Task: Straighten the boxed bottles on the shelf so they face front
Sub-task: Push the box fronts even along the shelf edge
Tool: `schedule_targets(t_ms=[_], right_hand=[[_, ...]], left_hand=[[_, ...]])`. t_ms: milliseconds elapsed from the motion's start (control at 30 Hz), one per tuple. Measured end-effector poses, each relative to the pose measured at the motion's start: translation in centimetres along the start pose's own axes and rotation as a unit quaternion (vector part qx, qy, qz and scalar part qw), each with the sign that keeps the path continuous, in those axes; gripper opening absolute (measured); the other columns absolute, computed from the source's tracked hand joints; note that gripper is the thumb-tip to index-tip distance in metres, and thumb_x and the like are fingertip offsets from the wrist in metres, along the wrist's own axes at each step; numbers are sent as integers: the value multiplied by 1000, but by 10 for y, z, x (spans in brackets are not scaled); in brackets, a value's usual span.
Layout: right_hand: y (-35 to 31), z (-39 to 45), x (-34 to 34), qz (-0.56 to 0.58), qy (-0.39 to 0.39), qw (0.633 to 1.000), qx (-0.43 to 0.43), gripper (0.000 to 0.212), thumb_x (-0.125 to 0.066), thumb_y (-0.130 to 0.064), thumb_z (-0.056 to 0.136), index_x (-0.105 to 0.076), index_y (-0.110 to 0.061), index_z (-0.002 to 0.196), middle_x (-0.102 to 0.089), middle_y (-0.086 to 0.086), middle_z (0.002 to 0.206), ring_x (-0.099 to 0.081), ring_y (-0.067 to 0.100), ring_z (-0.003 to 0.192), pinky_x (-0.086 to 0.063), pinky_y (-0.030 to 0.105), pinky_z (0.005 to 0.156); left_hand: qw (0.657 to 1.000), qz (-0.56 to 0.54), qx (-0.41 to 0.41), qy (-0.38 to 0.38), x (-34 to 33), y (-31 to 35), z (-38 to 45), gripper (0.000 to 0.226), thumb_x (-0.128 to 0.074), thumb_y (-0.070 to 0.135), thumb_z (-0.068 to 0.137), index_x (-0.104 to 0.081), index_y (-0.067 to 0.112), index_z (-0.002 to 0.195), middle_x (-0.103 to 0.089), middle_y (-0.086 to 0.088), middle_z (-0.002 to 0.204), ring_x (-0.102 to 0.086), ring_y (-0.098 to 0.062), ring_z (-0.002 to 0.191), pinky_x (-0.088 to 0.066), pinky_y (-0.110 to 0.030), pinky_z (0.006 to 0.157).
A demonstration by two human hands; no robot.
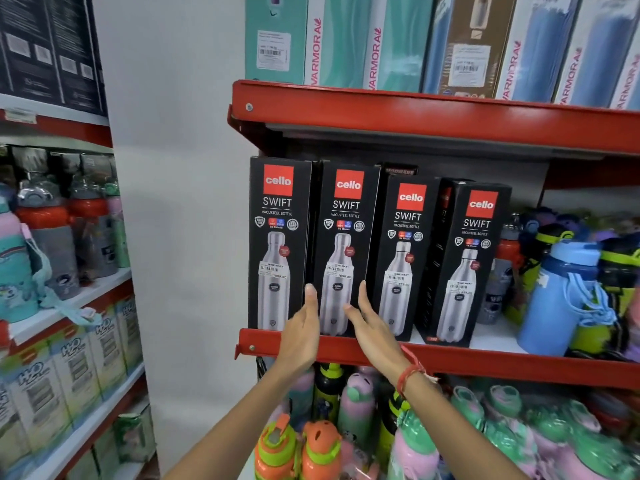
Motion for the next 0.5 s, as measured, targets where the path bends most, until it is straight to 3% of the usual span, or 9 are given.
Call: schedule_targets(t_ms=[33,67,167,233,267,333,367,433,500], right_hand=[[2,-3,2,-1,1,1000,0,61,-30,-51,97,1,-42,149,-57,21,131,-59,32,111,-44,46,94],[3,-7,4,2,2,1000,1,62,-31,-51,97,0,-40,150,-56,25,128,-60,35,109,-43,50,97],[0,-17,6,7,-6,1000,8,62,-32,-49,98,-1,-36,150,-46,28,135,-44,43,123,-35,56,100],[-1,-19,6,4,-10,1000,11,61,-32,-48,98,-2,-36,150,-45,27,136,-42,43,124,-36,55,100],[-1,-19,6,3,-10,1000,12,61,-33,-48,98,-3,-37,150,-45,27,137,-42,43,124,-36,55,100],[1,-19,8,14,-12,1000,14,59,-33,-47,99,-6,-38,150,-44,25,139,-44,43,123,-38,53,100],[3,-19,11,27,-9,1000,14,57,-34,-45,99,-10,-39,150,-45,22,141,-47,41,123,-39,50,101],[7,-18,23,62,27,997,27,53,-37,-40,99,-20,-38,149,-50,12,142,-52,31,122,-41,41,100],[15,-17,46,75,105,991,42,49,-40,-32,99,-30,-32,147,-51,1,141,-53,16,121,-40,31,100]], left_hand=[[1000,-3,2,2,3,-2,-2,72,0,77,77,-57,42,106,-59,16,104,-55,0,96,-37,-24,93],[1000,-8,1,9,6,-6,-1,82,0,79,75,-56,40,121,-60,10,122,-56,-8,112,-34,-29,101],[1000,-15,0,27,11,-12,-3,94,-1,83,72,-37,35,144,-40,-3,151,-39,-24,139,-19,-42,117],[1000,-15,2,17,10,-11,-5,92,-2,85,71,-48,38,136,-52,1,141,-49,-22,130,-27,-40,114],[1000,-9,-1,19,11,-11,-5,84,-2,84,71,-58,42,117,-64,7,121,-58,-15,113,-35,-36,105],[999,10,0,32,12,-7,-7,50,-5,82,74,-41,48,76,-50,18,75,-49,2,74,-38,-26,78],[998,21,-13,49,13,-2,-8,40,-8,78,78,-33,47,72,-41,19,68,-42,4,67,-35,-21,70],[986,54,-90,132,23,16,-17,38,-17,62,91,-43,39,74,-43,19,71,-43,5,70,-34,-15,70],[961,80,-174,199,23,37,-26,42,-26,44,100,-62,23,92,-56,14,87,-51,2,86,-40,-20,81]])
Point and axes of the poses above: each hand's wrist, its own z-axis towards the middle knuckle, its own x-axis out of the back of the hand, y = z × x, the point moved 10 cm from there along z, towards the middle knuckle
